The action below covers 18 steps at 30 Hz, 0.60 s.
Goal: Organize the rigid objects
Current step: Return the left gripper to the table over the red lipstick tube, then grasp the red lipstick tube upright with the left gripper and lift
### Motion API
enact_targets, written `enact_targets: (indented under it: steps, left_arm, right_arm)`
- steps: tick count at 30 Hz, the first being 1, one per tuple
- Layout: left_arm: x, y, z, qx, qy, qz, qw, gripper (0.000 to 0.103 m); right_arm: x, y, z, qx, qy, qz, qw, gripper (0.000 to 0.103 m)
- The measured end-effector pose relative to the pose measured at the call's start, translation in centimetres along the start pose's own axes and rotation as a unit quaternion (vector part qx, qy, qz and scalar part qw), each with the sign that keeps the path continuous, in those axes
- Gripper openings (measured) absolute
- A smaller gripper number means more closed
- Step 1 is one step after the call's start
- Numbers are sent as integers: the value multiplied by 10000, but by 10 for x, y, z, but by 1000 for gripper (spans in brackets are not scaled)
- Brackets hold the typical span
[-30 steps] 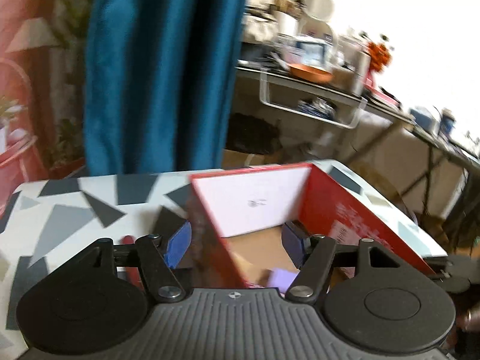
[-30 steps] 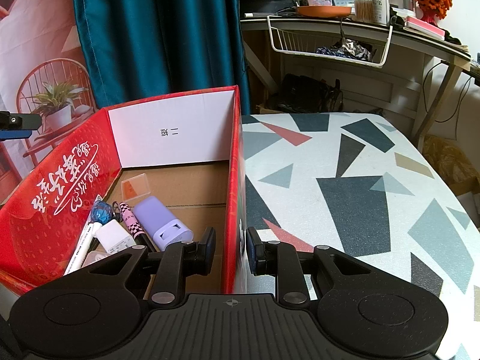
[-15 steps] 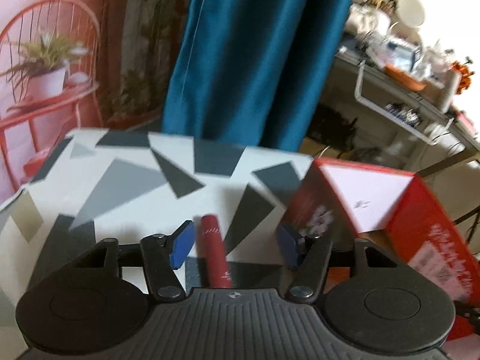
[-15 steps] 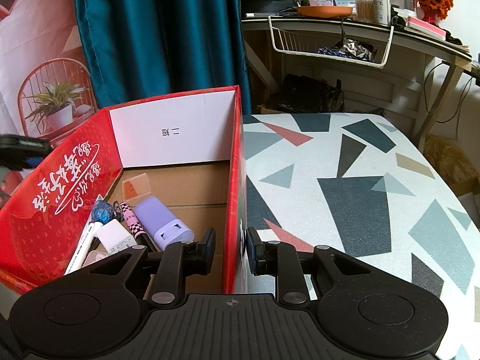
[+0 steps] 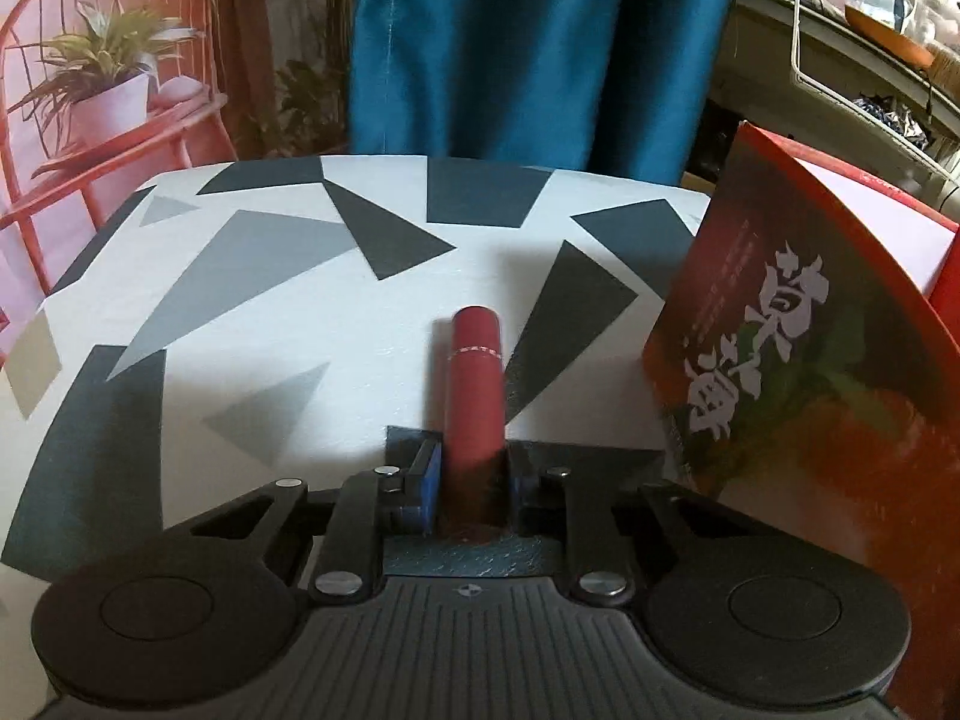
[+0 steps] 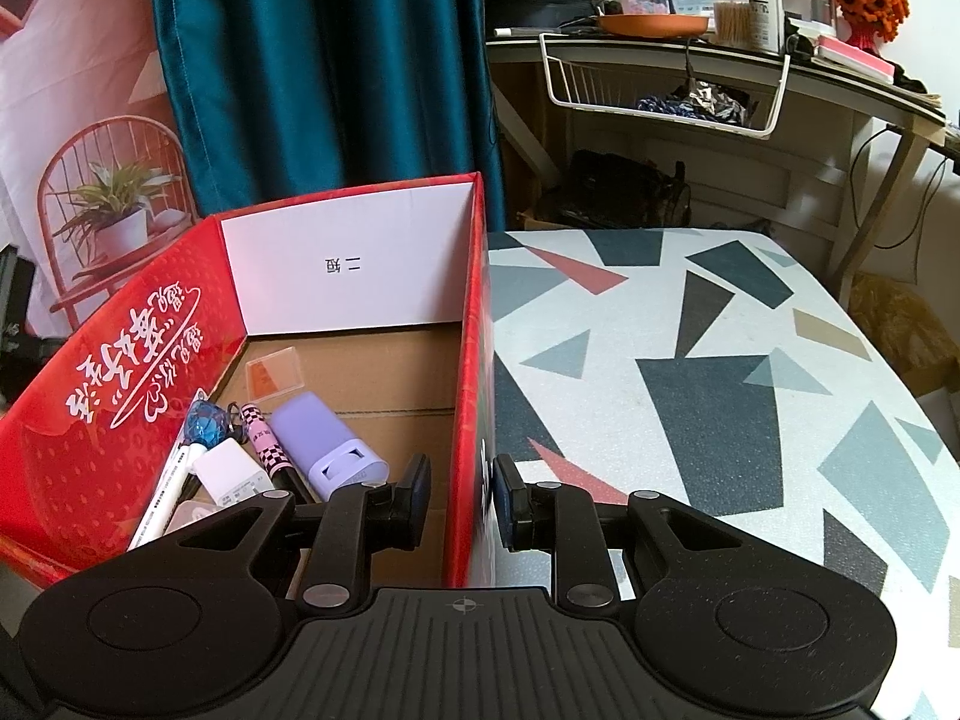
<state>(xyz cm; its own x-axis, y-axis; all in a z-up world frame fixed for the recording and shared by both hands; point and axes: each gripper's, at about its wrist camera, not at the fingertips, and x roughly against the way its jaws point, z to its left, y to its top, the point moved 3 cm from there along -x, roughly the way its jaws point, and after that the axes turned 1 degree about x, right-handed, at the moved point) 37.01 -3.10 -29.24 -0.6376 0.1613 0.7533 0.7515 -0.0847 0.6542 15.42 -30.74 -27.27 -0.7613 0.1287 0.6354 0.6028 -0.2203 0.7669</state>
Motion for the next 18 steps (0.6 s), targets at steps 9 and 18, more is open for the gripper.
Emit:
enact_targets:
  steps: [9, 18]
  left_arm:
    - [31, -30, 25, 373, 113, -47, 9992, 24]
    - [69, -62, 40, 1250, 494, -114, 9909, 24]
  right_arm:
    - [0, 1, 0, 5, 2, -4, 10000, 22]
    - [1, 1, -1, -3, 1, -14, 10000, 22]
